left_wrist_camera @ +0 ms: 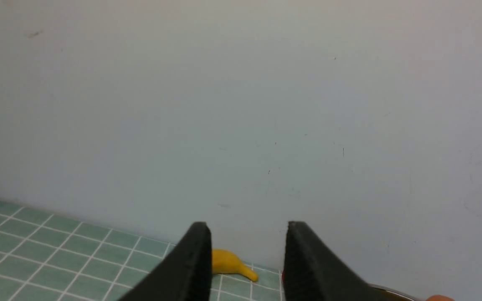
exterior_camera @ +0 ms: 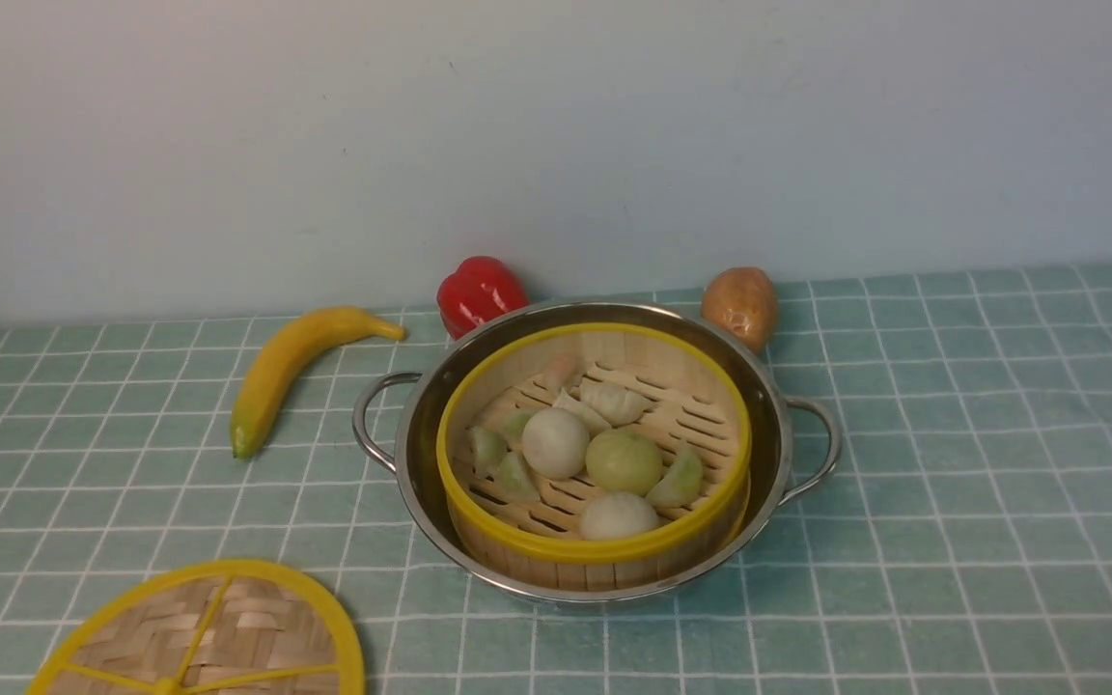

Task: Place the steamer in the pot on the blue tablecloth, and put the lid on the steamer.
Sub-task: 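Grasp the bamboo steamer lid lying on the table by its centre knob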

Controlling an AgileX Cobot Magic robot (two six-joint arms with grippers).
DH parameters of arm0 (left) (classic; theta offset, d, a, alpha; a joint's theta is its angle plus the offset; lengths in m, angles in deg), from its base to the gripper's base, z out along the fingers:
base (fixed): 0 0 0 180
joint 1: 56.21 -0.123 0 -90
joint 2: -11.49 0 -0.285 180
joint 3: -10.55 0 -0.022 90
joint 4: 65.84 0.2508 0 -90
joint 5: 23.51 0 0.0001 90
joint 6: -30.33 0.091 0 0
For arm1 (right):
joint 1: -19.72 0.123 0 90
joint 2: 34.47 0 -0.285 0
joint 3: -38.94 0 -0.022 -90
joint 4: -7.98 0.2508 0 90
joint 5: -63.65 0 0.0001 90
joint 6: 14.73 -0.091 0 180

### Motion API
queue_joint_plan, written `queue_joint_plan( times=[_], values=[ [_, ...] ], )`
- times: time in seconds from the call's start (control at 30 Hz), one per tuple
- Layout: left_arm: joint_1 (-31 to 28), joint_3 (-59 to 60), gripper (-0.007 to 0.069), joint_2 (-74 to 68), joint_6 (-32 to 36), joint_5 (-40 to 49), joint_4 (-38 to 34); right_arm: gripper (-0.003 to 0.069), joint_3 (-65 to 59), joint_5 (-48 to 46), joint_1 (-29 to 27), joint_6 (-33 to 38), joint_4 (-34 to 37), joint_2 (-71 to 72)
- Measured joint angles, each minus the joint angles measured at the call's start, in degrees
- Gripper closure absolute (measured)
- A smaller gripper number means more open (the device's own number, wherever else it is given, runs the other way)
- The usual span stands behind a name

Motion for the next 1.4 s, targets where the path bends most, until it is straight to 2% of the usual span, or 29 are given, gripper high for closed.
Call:
queue_joint_plan(
  times=[0.13, 0.17, 0.23, 0.3, 0.4, 0.67, 1.4],
  values=[
    [0.00, 0.00, 0.0382, 0.00, 0.00, 0.00, 0.00, 0.0471, 0.00, 0.00, 0.00, 11.66, 8.99, 0.00],
    [0.00, 0.00, 0.0382, 0.00, 0.00, 0.00, 0.00, 0.0470, 0.00, 0.00, 0.00, 12.35, 9.45, 0.00],
    [0.00, 0.00, 0.0382, 0.00, 0.00, 0.00, 0.00, 0.0463, 0.00, 0.05, 0.00, 20.68, 14.55, 0.00],
    [0.00, 0.00, 0.0382, 0.00, 0.00, 0.00, 0.00, 0.0458, 0.00, 0.05, 0.00, 25.77, 17.68, 0.00],
    [0.00, 0.00, 0.0382, 0.00, 0.00, 0.00, 0.00, 0.0450, 0.00, 0.05, 0.00, 28.79, 19.57, 0.00],
    [0.00, 0.00, 0.0382, 0.00, 0.00, 0.00, -0.05, 0.0423, 0.00, -0.01, 0.00, 34.83, 20.16, 0.00],
    [0.00, 0.00, 0.0382, 0.00, 0.00, 0.00, -0.05, 0.0419, 0.00, -0.01, 0.00, 33.70, 20.60, 0.00]
  ],
)
